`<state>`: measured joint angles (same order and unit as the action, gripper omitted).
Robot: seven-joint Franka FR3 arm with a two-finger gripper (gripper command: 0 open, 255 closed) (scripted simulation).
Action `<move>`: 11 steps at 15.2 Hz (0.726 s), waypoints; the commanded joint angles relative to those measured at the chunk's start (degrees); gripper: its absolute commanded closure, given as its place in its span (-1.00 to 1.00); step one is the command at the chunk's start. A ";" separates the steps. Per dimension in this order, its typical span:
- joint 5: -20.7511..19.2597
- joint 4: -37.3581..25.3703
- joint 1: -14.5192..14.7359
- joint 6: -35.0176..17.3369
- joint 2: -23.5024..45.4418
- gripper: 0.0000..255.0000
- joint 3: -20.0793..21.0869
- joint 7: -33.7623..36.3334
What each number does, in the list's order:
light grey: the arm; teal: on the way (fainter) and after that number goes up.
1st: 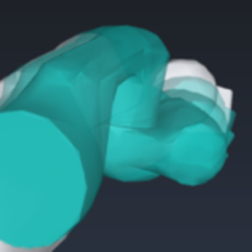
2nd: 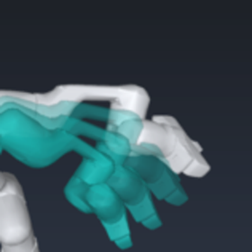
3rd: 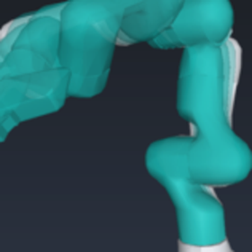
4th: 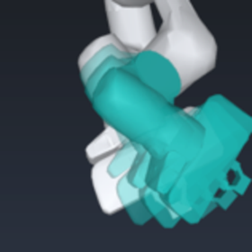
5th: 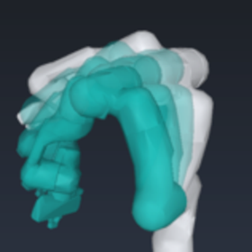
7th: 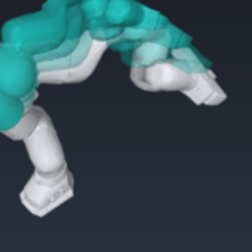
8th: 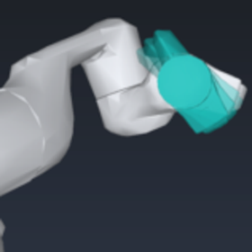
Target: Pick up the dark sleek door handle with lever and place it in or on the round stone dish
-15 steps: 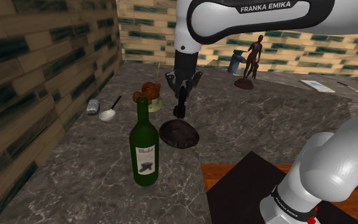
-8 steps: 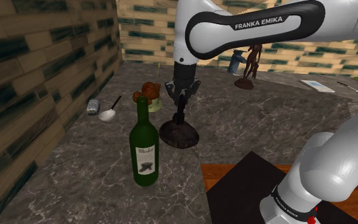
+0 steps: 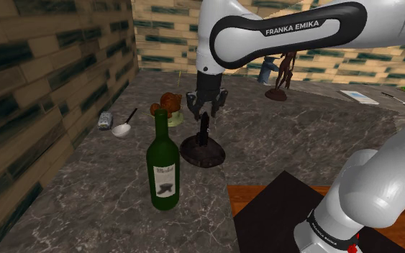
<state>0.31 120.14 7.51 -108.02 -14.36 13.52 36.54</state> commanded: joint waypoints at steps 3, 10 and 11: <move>0.00 0.00 0.00 0.00 -0.01 -1.00 0.00 0.00; 0.06 -6.95 0.00 7.29 -0.36 -1.00 -0.06 -0.05; 0.06 -6.94 0.00 7.29 -0.37 -1.00 -0.07 -0.05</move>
<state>0.39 113.71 7.52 -101.18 -14.86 13.45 36.48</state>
